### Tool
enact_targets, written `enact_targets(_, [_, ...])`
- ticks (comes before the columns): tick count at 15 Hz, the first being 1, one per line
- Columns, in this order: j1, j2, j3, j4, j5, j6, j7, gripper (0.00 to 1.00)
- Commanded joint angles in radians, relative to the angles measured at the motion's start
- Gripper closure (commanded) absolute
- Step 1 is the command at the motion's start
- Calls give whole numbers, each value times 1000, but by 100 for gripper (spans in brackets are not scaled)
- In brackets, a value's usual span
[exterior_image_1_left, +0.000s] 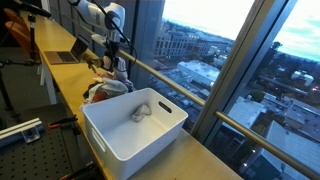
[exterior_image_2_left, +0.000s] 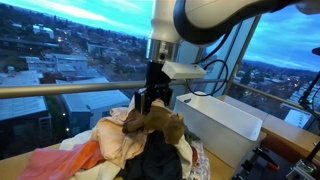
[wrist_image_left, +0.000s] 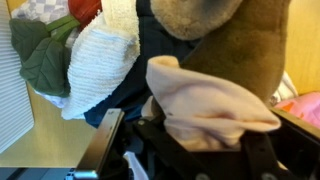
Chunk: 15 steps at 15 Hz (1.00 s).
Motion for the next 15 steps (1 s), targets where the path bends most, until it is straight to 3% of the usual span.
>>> enact_targets(1, [-13,-138,2,-154,29,28,-56,42])
enact_targets(7, [-106,-414,1,-369,-17,-3,-317,1])
enact_targets(9, [-163,-499,-2,-435,-14,-22,-453,0])
enact_targets(10, [-130,-397,10,-334,-10,-19,-345,1])
enact_targets(12, [-174,-464,8,-392,-9,-23,-424,0])
enact_targets(15, [-179,-487,9,-423,-9,-22,-441,0])
